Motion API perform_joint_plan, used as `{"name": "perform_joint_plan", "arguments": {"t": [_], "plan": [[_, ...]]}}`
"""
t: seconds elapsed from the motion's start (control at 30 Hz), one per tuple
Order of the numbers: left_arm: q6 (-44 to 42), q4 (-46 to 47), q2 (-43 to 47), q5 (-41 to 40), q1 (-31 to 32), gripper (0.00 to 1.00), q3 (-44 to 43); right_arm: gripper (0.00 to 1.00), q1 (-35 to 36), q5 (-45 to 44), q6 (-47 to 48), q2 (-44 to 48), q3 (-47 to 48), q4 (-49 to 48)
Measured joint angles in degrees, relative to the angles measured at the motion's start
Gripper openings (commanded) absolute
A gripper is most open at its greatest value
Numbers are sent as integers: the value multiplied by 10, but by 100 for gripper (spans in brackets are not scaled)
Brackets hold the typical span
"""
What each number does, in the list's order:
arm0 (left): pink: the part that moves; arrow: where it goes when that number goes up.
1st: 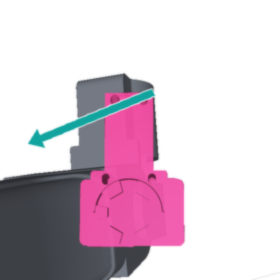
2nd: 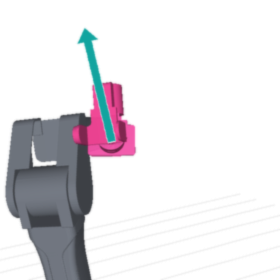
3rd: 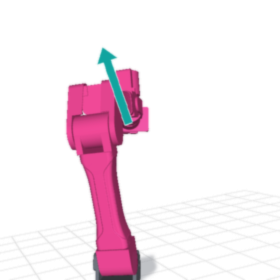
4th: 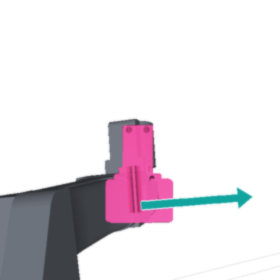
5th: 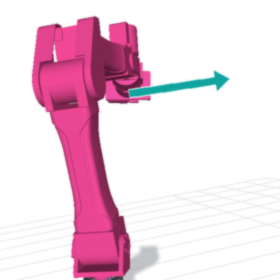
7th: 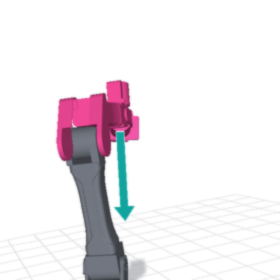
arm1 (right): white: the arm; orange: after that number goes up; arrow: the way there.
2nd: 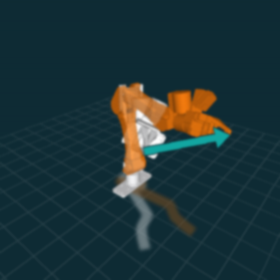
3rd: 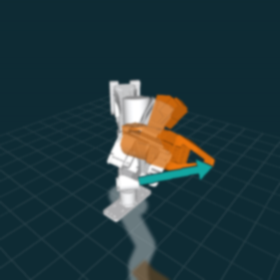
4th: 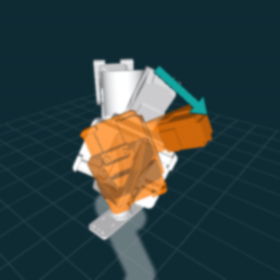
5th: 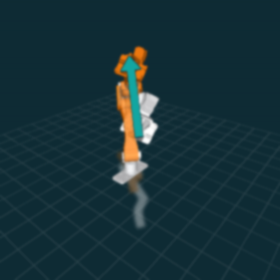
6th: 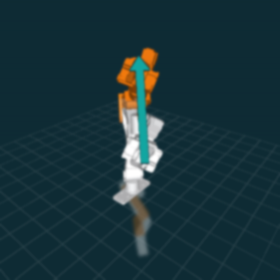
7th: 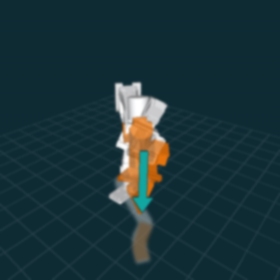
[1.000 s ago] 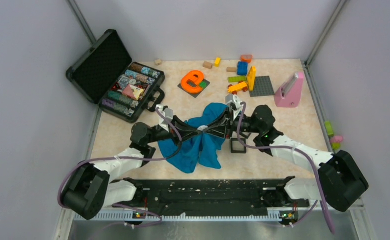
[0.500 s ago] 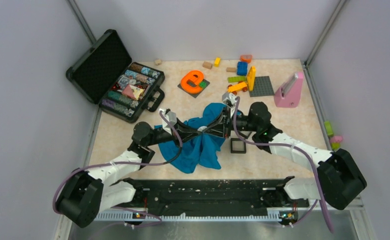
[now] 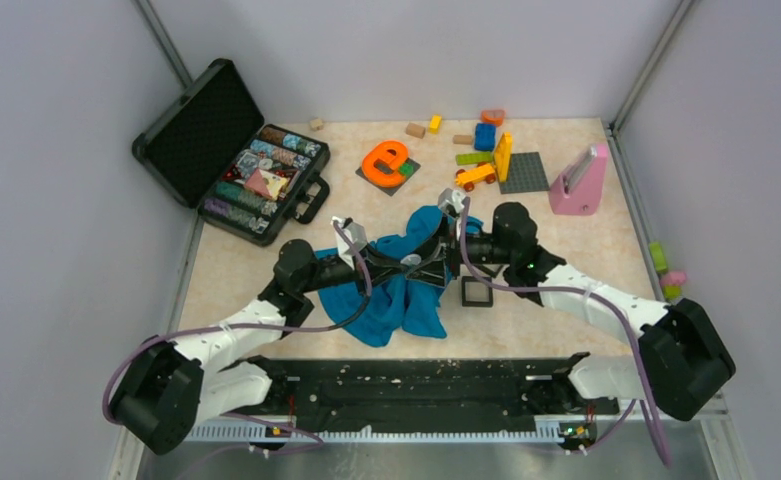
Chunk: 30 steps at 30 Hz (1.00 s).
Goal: Remove the brooch from the garment
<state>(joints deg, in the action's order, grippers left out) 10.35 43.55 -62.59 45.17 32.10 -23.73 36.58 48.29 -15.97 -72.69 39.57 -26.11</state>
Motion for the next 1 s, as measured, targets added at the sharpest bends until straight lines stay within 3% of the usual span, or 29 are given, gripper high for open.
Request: {"name": "perform_joint_plan", "arguments": {"t": [0.27, 0.33, 0.5, 0.67, 1.0], "plan": [[-24, -45, 25, -75, 6, 0, 0, 62, 7, -46, 71, 45, -2, 54], [-28, -52, 35, -94, 6, 0, 0, 59, 7, -62, 76, 45, -8, 58], [-31, -55, 49, -121, 6, 0, 0, 38, 7, -89, 76, 33, -32, 50], [-31, -56, 50, -133, 6, 0, 1, 0, 8, -87, 55, 8, -52, 17], [-54, -86, 28, -185, 6, 0, -4, 0, 8, -62, 27, 5, -51, -17]]}}
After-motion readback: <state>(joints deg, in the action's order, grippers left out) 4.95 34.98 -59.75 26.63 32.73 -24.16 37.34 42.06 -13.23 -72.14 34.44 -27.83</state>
